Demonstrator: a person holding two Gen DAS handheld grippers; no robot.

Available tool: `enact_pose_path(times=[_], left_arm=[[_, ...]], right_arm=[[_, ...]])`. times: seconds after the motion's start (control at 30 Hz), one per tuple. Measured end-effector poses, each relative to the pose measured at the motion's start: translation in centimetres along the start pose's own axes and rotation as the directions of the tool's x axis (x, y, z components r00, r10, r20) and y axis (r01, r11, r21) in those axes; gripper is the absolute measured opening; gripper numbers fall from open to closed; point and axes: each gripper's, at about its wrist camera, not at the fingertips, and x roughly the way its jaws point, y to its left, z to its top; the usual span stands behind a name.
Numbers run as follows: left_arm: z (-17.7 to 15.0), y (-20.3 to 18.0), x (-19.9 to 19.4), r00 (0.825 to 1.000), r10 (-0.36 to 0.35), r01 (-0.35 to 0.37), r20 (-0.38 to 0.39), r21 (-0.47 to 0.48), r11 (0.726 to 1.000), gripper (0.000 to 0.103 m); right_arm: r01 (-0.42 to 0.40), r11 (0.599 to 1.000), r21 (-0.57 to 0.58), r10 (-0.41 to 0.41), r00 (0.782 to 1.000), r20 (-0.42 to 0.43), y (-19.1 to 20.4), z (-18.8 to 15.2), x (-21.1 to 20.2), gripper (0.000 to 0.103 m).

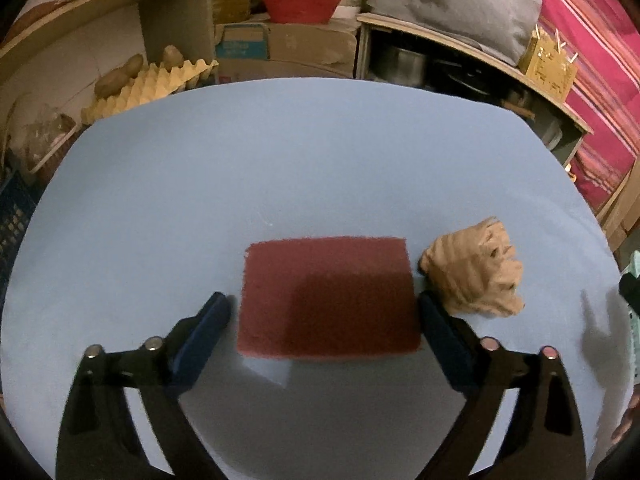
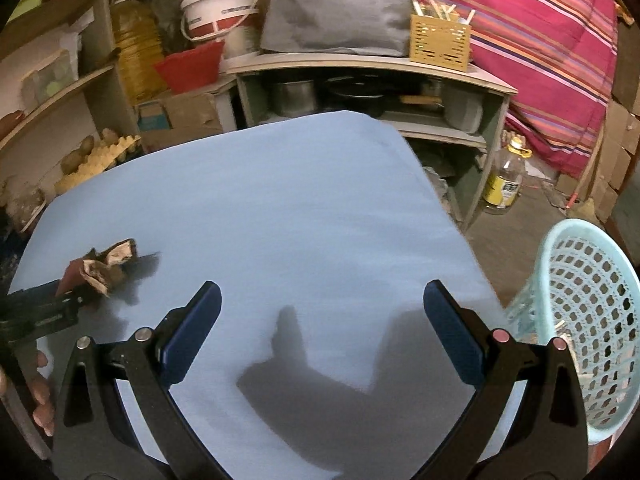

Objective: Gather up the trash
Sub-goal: 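Grasp the red scouring pad with the left tool while the right tool grasps the brown paper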

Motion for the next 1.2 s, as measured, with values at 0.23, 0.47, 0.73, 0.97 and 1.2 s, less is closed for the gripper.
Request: enact_pose_path(times=[0.23,0.47,0.73,0.97,1.2], left_arm=[[-0.6,1.7,-1.1,1.0,0.012,-0.013,0.019,0.023,1.0,0.083],[-0.6,6.9,-5.7,0.991,0.067,-0.059,0.113,-0.068,0.996,0.083],[-1.3,9.8,-9.9,0.965,0.125,-0.102,0.229,-0.106,0.989,0.083],[-2.1,11.4,-10.2,0.961,0.158,-0.137,0.227,-0.104,0.985,0.083],[-2.0,12.3,-10.4,0.96,0.155,-0.131,0.232,-0.118,0.984,0.083]], right_arm=[[-0.063,0.998,-0.032,0.063,0.998,0.006,4.5,-0.2,0.2,0.099],[-0.1,0.987,-0.127,0.102,0.995,0.006,10.1,-0.6,0.8,0.099],[-0.135,0.973,-0.186,0.137,0.991,-0.006,15.6,-0.5,2.1,0.099],[-0.115,0.981,-0.157,0.113,0.993,-0.027,17.3,-0.1,4.0,0.098],[-0.145,0.974,-0.172,0.133,0.988,-0.079,17.5,-0.4,5.3,0.052]])
